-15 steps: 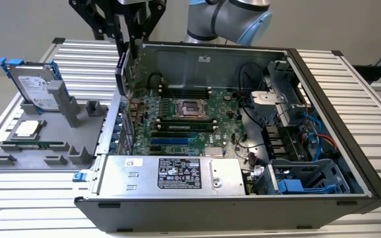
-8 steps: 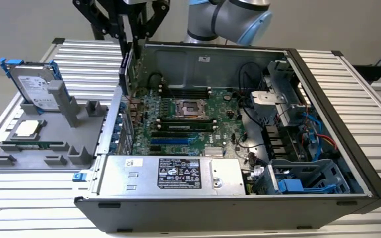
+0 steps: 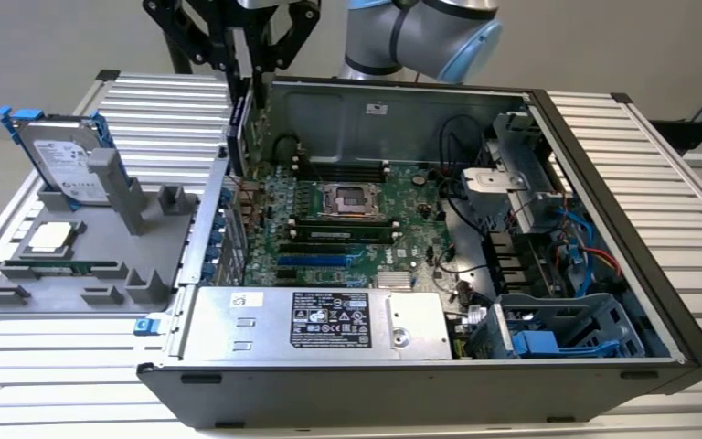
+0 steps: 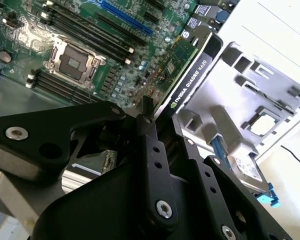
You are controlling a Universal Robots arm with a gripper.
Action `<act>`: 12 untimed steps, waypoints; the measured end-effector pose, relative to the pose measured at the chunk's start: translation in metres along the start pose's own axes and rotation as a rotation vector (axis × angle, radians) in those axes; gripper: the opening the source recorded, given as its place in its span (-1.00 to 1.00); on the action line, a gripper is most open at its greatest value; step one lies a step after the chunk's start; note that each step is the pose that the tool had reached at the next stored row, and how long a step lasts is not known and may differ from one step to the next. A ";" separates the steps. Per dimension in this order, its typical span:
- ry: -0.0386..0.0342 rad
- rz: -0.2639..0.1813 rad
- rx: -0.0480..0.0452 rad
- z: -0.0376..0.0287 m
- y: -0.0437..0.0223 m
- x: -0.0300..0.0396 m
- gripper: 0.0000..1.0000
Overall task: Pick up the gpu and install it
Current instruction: 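Pick up the gpu and move the gpu toward the slot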
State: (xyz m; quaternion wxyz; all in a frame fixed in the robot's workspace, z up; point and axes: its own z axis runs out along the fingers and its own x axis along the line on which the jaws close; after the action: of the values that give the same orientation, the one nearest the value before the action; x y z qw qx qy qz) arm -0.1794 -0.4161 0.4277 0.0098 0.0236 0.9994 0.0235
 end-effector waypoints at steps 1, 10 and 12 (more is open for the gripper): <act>0.0000 0.000 0.0000 0.0000 0.0000 -0.0007 -1.00; 0.0000 0.000 0.0000 0.0001 0.0003 -0.0073 -1.00; 0.0000 0.000 0.0000 0.0002 0.0004 -0.0087 -1.00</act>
State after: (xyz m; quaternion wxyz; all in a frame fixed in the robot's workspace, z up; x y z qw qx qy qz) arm -0.1707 -0.4161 0.4277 0.0098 0.0236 0.9994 0.0235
